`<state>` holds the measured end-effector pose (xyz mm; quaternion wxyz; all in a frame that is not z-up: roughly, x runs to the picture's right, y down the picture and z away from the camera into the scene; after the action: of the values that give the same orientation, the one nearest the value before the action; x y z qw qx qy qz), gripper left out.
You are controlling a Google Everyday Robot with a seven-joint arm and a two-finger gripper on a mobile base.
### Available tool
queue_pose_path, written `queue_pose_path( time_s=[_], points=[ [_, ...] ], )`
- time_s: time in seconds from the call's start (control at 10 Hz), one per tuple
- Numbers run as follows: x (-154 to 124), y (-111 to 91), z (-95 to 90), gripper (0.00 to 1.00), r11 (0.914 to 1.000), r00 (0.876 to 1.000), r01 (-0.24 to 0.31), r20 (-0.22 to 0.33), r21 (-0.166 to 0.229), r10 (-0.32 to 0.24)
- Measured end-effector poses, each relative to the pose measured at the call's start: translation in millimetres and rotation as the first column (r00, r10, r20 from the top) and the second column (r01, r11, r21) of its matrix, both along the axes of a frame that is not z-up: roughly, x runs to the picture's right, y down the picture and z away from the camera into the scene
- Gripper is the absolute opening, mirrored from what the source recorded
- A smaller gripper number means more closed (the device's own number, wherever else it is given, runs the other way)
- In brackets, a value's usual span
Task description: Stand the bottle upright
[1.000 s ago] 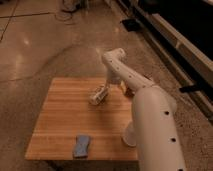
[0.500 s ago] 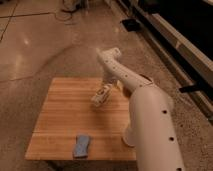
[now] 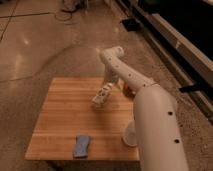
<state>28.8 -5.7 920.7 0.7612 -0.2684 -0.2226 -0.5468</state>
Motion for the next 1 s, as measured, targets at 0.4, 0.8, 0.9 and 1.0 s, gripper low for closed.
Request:
queue_pose_path(
  time_s=[0.4,0.8,0.9,1.0],
  points=[
    [-17,15,4.0,0.80,0.9985,1.000,-0.029,0.007,-0.046,0.029],
    [-30,11,22.3,0.80,0.9991,1.000,-0.023,0.003,-0.034,0.023],
    [-30,8,25.8,0.80,0.9995,1.000,-0.017,0.001,-0.026,0.017],
    [-32,3,31.6,0.80,0.9999,1.000,-0.002,-0.001,-0.016,0.002]
  ],
)
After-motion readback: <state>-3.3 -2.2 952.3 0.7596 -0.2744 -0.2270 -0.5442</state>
